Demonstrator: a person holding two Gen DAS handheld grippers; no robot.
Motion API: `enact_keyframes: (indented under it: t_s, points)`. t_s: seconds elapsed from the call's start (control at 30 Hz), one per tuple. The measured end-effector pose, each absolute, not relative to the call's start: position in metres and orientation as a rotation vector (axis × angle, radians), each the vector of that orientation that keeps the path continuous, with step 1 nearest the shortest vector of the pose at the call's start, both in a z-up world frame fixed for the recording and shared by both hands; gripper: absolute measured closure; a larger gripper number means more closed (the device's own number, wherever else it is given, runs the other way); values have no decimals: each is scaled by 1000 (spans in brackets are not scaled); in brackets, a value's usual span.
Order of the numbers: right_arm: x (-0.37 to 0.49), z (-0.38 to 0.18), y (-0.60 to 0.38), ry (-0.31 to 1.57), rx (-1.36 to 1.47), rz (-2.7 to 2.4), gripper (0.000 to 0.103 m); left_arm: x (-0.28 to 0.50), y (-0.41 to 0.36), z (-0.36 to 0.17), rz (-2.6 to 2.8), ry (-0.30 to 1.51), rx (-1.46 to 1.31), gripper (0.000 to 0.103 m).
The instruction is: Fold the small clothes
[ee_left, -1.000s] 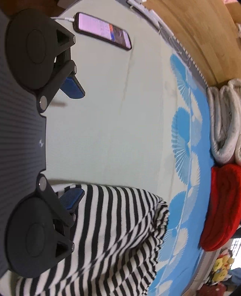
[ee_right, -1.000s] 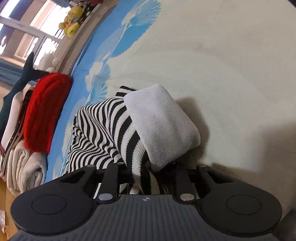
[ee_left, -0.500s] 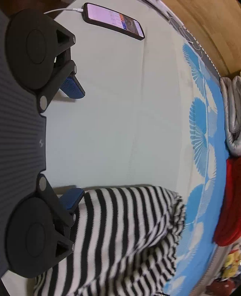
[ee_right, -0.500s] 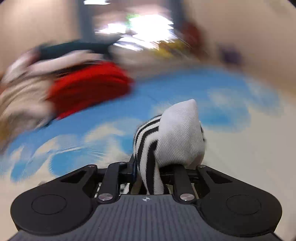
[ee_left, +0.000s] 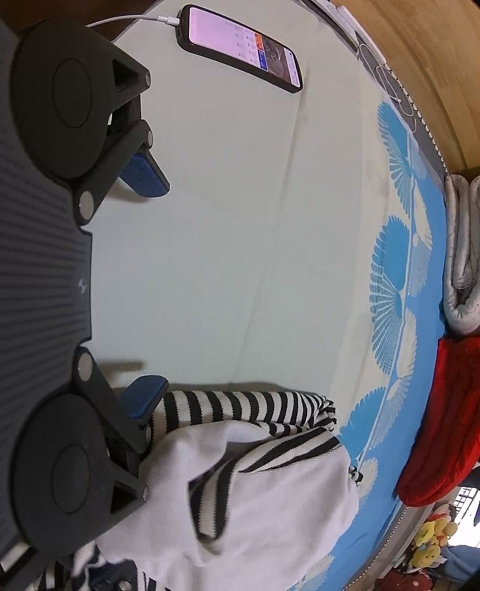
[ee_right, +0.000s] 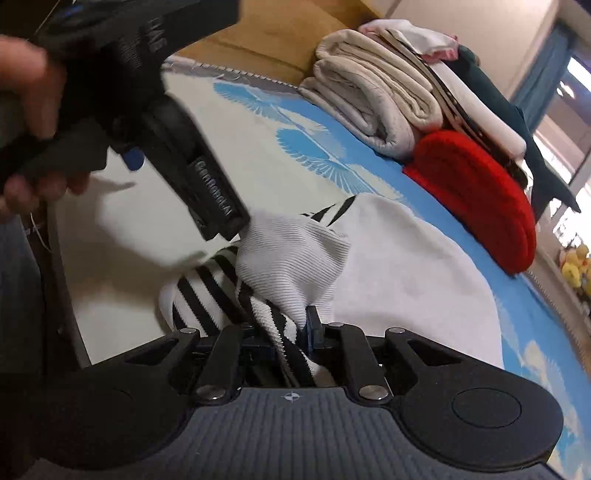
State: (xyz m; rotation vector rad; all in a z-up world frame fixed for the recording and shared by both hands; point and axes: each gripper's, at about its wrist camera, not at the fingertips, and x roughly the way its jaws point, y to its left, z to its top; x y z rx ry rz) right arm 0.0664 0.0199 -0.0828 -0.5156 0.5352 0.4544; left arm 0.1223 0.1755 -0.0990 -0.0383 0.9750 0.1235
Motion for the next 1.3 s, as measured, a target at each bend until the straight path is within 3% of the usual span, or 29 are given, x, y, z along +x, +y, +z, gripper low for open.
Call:
enact_keyframes:
  t_s: [0.23, 0.43, 0.57, 0.63, 0.7, 0.77, 0.9, 1.07, 1.17, 1.23, 1.3]
  points:
    - [57, -42, 10, 411, -463, 509, 90, 122, 180, -98, 132, 971, -57, 0]
    - [56, -89, 25, 525, -603, 543, 90, 121, 178, -98, 136, 971, -50, 0]
    - [43, -85, 22, 518, -571, 570, 89, 119, 182, -91, 166, 933, -63, 0]
    - [39, -85, 22, 529, -568, 580, 83, 114, 189, -82, 190, 879, -108, 0]
    - [34, -84, 24, 558, -533, 636, 53, 110, 191, -72, 156, 819, -164, 0]
    - [20, -78, 26, 546, -496, 696, 48, 104, 189, -63, 100, 759, -202, 0]
    - [-2, -50, 5, 520, -400, 679, 54, 95, 171, -50, -68, 680, -222, 0]
    - [4, -10, -70, 500, -138, 375, 51, 92, 133, -54, -253, 719, -147, 0]
    - [17, -26, -95, 585, -67, 268, 52, 99, 115, -77, -131, 835, 8, 0]
    - [22, -55, -97, 715, -85, 274, 64, 104, 121, -95, -73, 934, -14, 0]
    - [18, -86, -94, 815, -113, 243, 69, 101, 133, -100, -71, 961, -79, 0]
